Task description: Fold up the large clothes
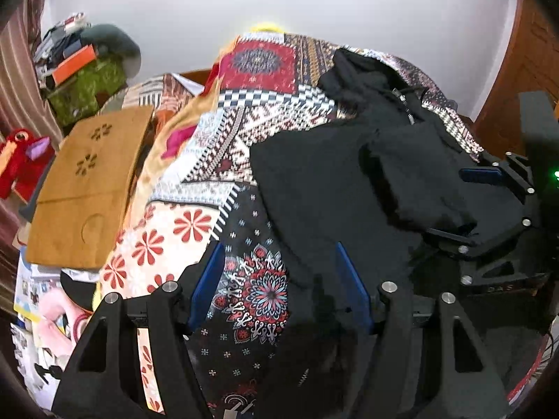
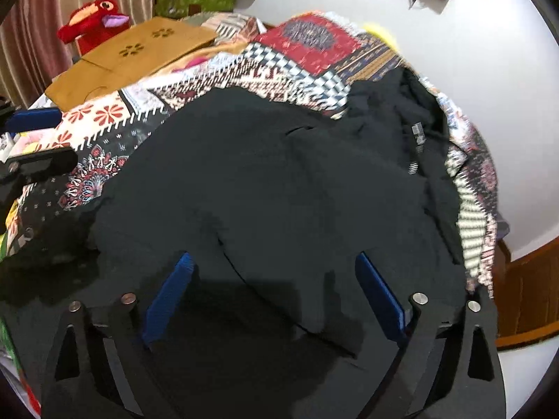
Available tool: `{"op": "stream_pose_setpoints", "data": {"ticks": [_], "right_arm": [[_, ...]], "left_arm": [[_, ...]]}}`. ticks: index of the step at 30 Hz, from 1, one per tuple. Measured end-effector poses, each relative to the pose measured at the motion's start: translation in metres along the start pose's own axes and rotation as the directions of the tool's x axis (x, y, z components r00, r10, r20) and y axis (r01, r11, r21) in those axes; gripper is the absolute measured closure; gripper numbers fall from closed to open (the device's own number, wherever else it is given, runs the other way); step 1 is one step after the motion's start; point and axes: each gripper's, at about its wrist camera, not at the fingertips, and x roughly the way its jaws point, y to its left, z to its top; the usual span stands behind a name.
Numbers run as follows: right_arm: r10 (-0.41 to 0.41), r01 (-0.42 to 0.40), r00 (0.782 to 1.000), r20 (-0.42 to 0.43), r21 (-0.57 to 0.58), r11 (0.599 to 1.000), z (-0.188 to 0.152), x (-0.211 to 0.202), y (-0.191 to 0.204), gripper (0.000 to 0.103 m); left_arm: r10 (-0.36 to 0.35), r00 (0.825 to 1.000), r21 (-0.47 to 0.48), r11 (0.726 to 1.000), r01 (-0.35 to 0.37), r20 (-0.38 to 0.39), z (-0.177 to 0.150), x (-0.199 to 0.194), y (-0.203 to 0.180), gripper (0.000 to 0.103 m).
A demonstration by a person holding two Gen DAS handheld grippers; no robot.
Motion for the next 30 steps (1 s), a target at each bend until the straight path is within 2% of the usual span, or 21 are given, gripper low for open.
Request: {"op": "stream_pose_setpoints", "data": {"ticks": [5,7,9,11,12,17,24,30], "right_arm": [[0.042,-0.042,0.996,-0.073,-0.003,0.999,0.003,0.032,0.008,0.028],[0.07,-0.069,0.995,-0.066,0.021,0.997,0.004,0.034,0.005,0.037],[0.061,-0.059,0.996,-0.058,0.03,0.998,0.004,0.034,0.001,0.066],[0.065,-0.063,0.996,-0.061,0.037,0.997,0.003,0.035,-0.003,0.071],[0.06,-0.058,0.997,-0.055,0.042,0.997,0.002,0.033,-0.004,0.078],[0.006,-0.009,0.999,0.035,0.071,0.997,-0.004,0.005,-0.017,0.082],[-0.047,0.013,0.983,0.178,0.19,0.982,-0.009,-0.058,-0.072,0.083],[-0.085,0.011,0.972,0.218,0.321,0.947,-0.027,-0.082,-0.122,0.084]], "left_arm": [[-0.011,1.0,-0.012,1.0,0.011,-0.029,-0.004,0.015,0.0,0.039],[-0.015,0.999,-0.015,1.0,0.014,-0.037,-0.005,0.019,-0.001,0.039],[-0.015,0.999,-0.01,1.0,0.015,-0.042,-0.007,0.021,-0.002,0.039],[-0.011,0.999,-0.005,1.0,0.01,-0.046,-0.007,0.022,-0.006,0.039],[-0.011,0.999,-0.005,1.0,0.01,-0.047,-0.007,0.021,-0.006,0.039],[-0.011,0.999,0.005,1.0,0.011,-0.042,-0.006,0.016,-0.015,0.039],[-0.011,1.0,0.03,0.999,0.012,-0.02,0.004,0.007,-0.034,0.039],[-0.027,1.0,0.056,0.998,0.027,-0.006,0.01,0.003,-0.056,0.039]]}}
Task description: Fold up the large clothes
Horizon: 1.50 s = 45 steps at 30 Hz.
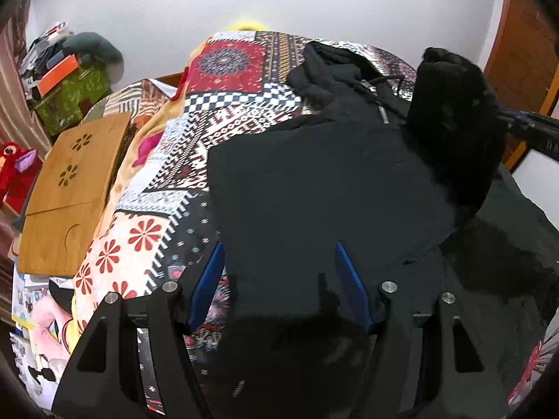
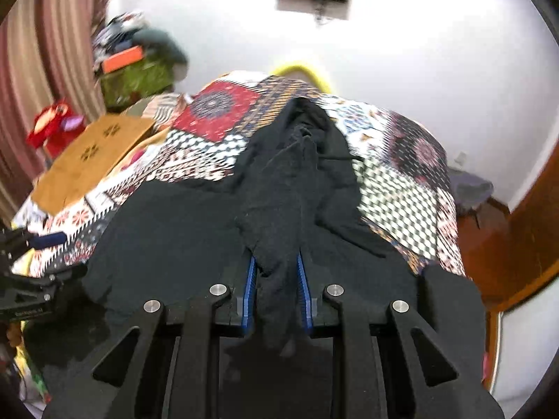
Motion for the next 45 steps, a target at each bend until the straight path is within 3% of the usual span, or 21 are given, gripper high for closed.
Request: {"op": "stream_pose_setpoints", "data": {"ticks": [6,13,23,28,30,39,45], "right_arm": [[-0.02,0.024,0.999,-0.037,0.114,0.993,-0.022,0.004,-0.039,0.084],[-0.016,0.042,0.99,-0.139,0.182,0.982,-0.063,0.024,-0.07,0.084],[-0.078,0.133,0.949,-0.305,0.164,0.977,-0.094,0.03,-0.076,0.077],[-0.069,0.129,0.957,-0.282,0.199,0.971,-0.091,0.007,-0.09,0.07],[-0.089,0.14,0.966,-0.244,0.202,0.969,-0.088,-0.012,-0.095,0.06],[-0.14,0.155,0.988,-0.073,0.298,0.942,-0.086,-0.093,-0.14,0.033],[-0.171,0.184,0.983,-0.067,0.397,0.899,-0.104,-0.111,-0.186,0.032]], "left_arm": [[-0.012,1.0,0.04,0.999,0.012,0.003,0.003,-0.003,-0.021,0.039],[-0.02,1.0,0.049,0.999,0.02,-0.006,0.003,-0.004,-0.034,0.039],[-0.025,0.999,0.059,0.998,0.026,-0.025,-0.003,-0.002,-0.047,0.039],[-0.021,0.999,0.077,0.997,0.023,-0.026,-0.005,-0.006,-0.055,0.039],[-0.017,1.0,0.087,0.996,0.019,-0.024,-0.003,-0.008,-0.059,0.039],[-0.028,0.999,0.131,0.991,0.024,0.029,0.025,-0.017,-0.091,0.038],[-0.053,0.997,0.133,0.99,0.044,0.063,0.045,-0.013,-0.115,0.035]]}}
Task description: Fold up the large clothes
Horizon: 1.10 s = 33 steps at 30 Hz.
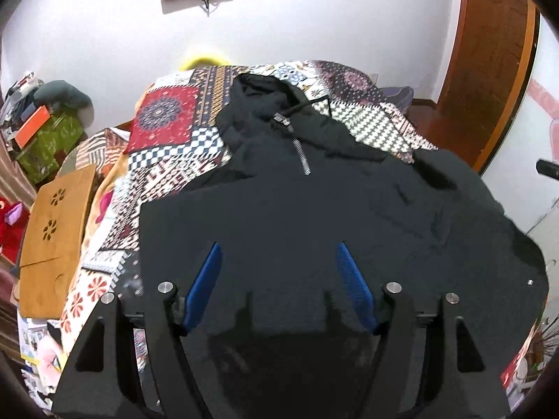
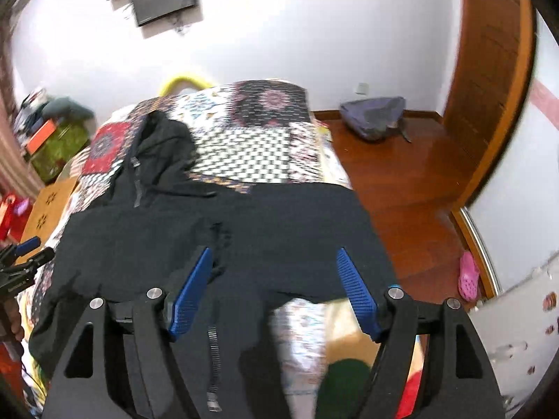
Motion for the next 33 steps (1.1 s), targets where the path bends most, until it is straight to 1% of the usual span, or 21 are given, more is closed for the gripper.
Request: {"op": "stream_pose_setpoints", "data": {"ticks": [2,4,8,10,12,15,16,18,19,22,26,28,29,30,31,33], "right_arm": [[-0.017,0.018,1.0,-0.017,0.043,0.999,-0.001,0.008,-0.018,0.032],[-0.011,0.017,0.998,-0.054,0.094,0.995,-0.004,0.02,-0.033,0.032],[0.029,0.001,0.989,-0.142,0.205,0.979,-0.016,0.056,-0.058,0.032],[0.049,0.001,0.982,-0.185,0.257,0.966,-0.024,0.079,-0.069,0.032],[0.081,-0.009,0.972,-0.219,0.313,0.95,-0.03,0.094,-0.081,0.032],[0.177,-0.049,0.95,-0.257,0.439,0.897,-0.044,0.118,-0.1,0.032],[0.219,-0.064,0.94,-0.262,0.494,0.867,-0.05,0.128,-0.107,0.032],[0.263,-0.08,0.93,-0.255,0.56,0.825,-0.056,0.139,-0.114,0.032],[0.27,-0.084,0.932,-0.244,0.578,0.812,-0.058,0.143,-0.117,0.032],[0.239,-0.063,0.945,-0.223,0.591,0.804,-0.054,0.149,-0.121,0.032],[0.171,-0.008,0.958,-0.23,0.575,0.818,-0.042,0.157,-0.127,0.034],[0.116,0.035,0.965,-0.237,0.551,0.834,-0.034,0.16,-0.127,0.04],[0.099,0.049,0.965,-0.241,0.542,0.839,-0.031,0.163,-0.128,0.044],[0.081,0.064,0.966,-0.244,0.532,0.845,-0.028,0.164,-0.128,0.051],[0.062,0.079,0.968,-0.245,0.525,0.847,-0.026,0.163,-0.13,0.054],[0.036,0.098,0.97,-0.24,0.521,0.848,-0.022,0.159,-0.131,0.076]], "left_arm": [[-0.017,1.0,-0.001,1.0,0.017,-0.001,0.007,0.006,-0.007,0.035],[-0.029,1.0,0.007,1.0,0.029,-0.005,0.011,0.013,-0.014,0.035],[-0.038,0.999,0.027,0.999,0.039,-0.022,0.015,0.03,-0.03,0.035],[-0.036,0.999,0.036,0.999,0.037,-0.03,0.014,0.037,-0.035,0.035],[-0.049,0.998,0.041,0.998,0.051,-0.045,0.011,0.044,-0.04,0.035],[-0.061,0.996,0.044,0.997,0.064,-0.065,0.009,0.052,-0.044,0.035],[-0.062,0.995,0.044,0.997,0.065,-0.072,0.008,0.055,-0.045,0.035],[-0.057,0.995,0.042,0.997,0.061,-0.079,0.007,0.058,-0.045,0.035],[-0.059,0.995,0.042,0.997,0.062,-0.076,0.007,0.058,-0.045,0.035],[-0.059,0.996,0.036,0.997,0.062,-0.073,0.006,0.058,-0.043,0.035],[-0.049,0.995,0.034,0.998,0.052,-0.084,0.005,0.062,-0.041,0.035],[-0.042,0.995,0.031,0.999,0.044,-0.086,0.003,0.064,-0.039,0.035],[-0.041,0.996,0.027,0.999,0.043,-0.085,0.002,0.063,-0.037,0.035],[-0.041,0.996,0.024,0.999,0.043,-0.084,0.002,0.062,-0.036,0.035],[-0.042,0.996,0.019,0.999,0.043,-0.082,0.001,0.062,-0.034,0.035],[-0.042,0.996,0.011,0.999,0.043,-0.08,0.0,0.06,-0.031,0.035]]}}
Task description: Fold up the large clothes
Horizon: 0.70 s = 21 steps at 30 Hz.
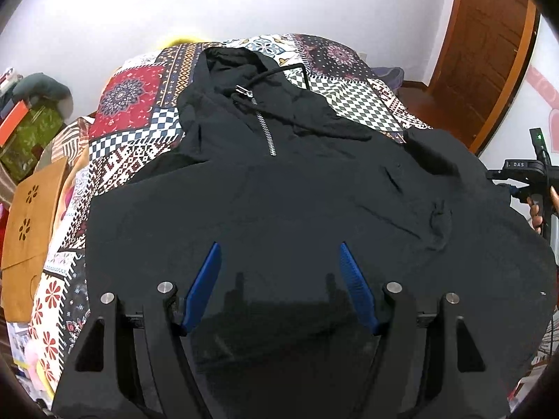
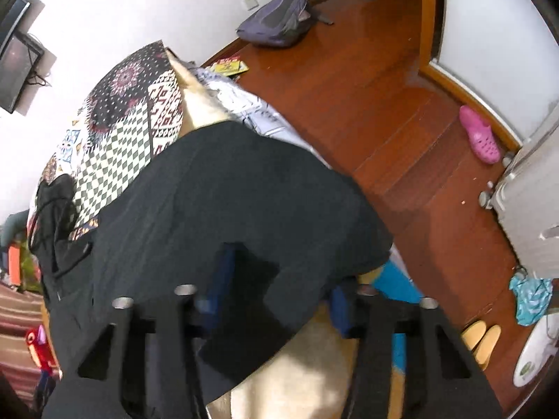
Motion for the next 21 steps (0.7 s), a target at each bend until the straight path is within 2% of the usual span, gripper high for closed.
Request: {"op": "stream_pose_setpoints", "data": {"ticks": [3,4,8,12,17,21], "right_arm": [[0.014,-0.013,0.999,0.05,-0.029,1.0,-0.001,-0.018,0.007,0.09],[0.017,-0.013,0.997,0.072,-0.052,0.999,-0.002,-0.026,0.012,0.092],[0.033,-0.002,0.986,0.163,-0.185,0.983,-0.004,-0.066,0.045,0.093],[0.091,-0.024,0.974,0.209,-0.302,0.953,-0.01,-0.099,0.08,0.094],[0.17,-0.062,0.962,0.212,-0.438,0.897,-0.029,-0.128,0.13,0.094],[0.214,-0.094,0.962,0.168,-0.533,0.841,-0.052,-0.139,0.166,0.094]], "left_arm": [[0.006,1.0,-0.008,1.0,-0.006,0.009,-0.003,-0.005,0.006,0.035],[0.006,1.0,-0.011,1.0,-0.006,0.011,-0.003,-0.007,0.008,0.035],[0.001,1.0,-0.018,1.0,-0.001,0.018,-0.006,-0.012,0.015,0.035],[-0.004,0.999,-0.02,1.0,0.005,0.037,-0.009,-0.023,0.019,0.035],[0.0,0.998,-0.022,1.0,0.002,0.069,-0.014,-0.04,0.028,0.035],[0.009,0.996,-0.036,0.999,-0.006,0.087,-0.017,-0.051,0.042,0.035]]}}
